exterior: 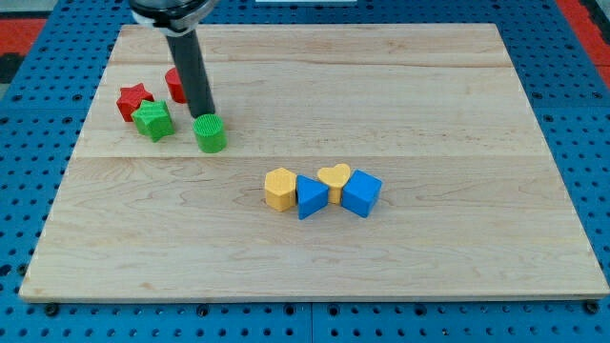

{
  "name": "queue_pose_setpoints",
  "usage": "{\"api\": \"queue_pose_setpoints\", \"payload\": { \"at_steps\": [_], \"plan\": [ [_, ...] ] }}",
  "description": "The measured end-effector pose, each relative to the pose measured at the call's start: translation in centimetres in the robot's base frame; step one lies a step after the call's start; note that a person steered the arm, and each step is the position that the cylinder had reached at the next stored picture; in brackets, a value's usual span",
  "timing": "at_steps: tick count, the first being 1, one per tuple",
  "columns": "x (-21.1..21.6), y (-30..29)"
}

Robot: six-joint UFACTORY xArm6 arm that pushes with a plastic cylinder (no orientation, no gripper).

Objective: Separate the blue blocks and yellow blocks

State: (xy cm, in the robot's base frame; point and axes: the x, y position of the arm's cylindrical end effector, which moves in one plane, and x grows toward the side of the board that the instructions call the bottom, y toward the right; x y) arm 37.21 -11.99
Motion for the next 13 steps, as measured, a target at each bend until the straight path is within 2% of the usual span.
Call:
{"api": "queue_pose_setpoints", "payload": {
  "at_steps": [1, 2, 3, 5, 6, 8, 9, 10, 11, 12, 13],
  "plan": [
    [-0.1, 5.6],
    [0.5, 8.3],
    [5.2, 7.6],
    [11.4, 8.4],
    [11.8, 13.5],
    [15.1, 19.7],
    [12.6, 19.0],
    [8.3, 17.2],
    [5.4, 13.9],
    [7.3, 17.6],
    [7.4, 17.7]
  ]
}}
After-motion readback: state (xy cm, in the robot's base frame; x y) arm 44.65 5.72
